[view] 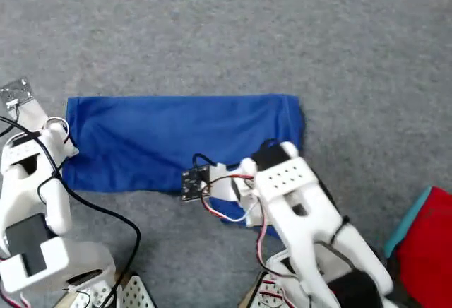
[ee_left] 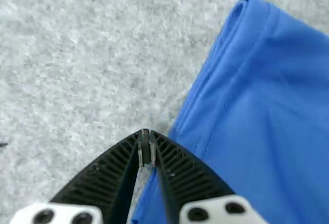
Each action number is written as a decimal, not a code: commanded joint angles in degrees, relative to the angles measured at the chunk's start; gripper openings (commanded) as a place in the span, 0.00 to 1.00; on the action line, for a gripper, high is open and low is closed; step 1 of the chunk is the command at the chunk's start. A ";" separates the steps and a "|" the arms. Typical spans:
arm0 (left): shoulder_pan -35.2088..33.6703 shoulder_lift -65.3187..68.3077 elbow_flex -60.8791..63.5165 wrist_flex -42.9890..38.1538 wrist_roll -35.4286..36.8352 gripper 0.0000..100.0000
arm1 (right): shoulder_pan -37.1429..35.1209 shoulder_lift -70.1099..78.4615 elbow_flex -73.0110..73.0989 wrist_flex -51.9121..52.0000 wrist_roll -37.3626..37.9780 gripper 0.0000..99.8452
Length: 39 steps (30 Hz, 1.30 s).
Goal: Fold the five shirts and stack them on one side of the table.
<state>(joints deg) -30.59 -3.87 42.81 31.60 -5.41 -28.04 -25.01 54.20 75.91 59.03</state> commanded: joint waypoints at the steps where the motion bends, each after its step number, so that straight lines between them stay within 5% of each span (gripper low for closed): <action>1: 0.35 0.48 -3.16 -0.44 0.62 0.02 | -1.10 6.55 -1.10 -4.66 -0.79 0.20; 15: 0.26 0.92 -3.43 -0.44 0.62 0.02 | -0.92 26.51 -9.10 -13.63 -0.70 0.20; 30: 0.09 0.92 -3.43 -0.44 0.62 0.02 | -0.66 30.20 -13.41 -10.90 -0.88 0.00; 39: 0.35 1.10 -3.43 -0.44 0.62 0.02 | 4.26 30.29 -28.44 -0.09 -1.41 0.00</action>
<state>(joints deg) -30.59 -2.55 42.02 31.60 -5.41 -24.88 5.23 33.71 71.34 58.15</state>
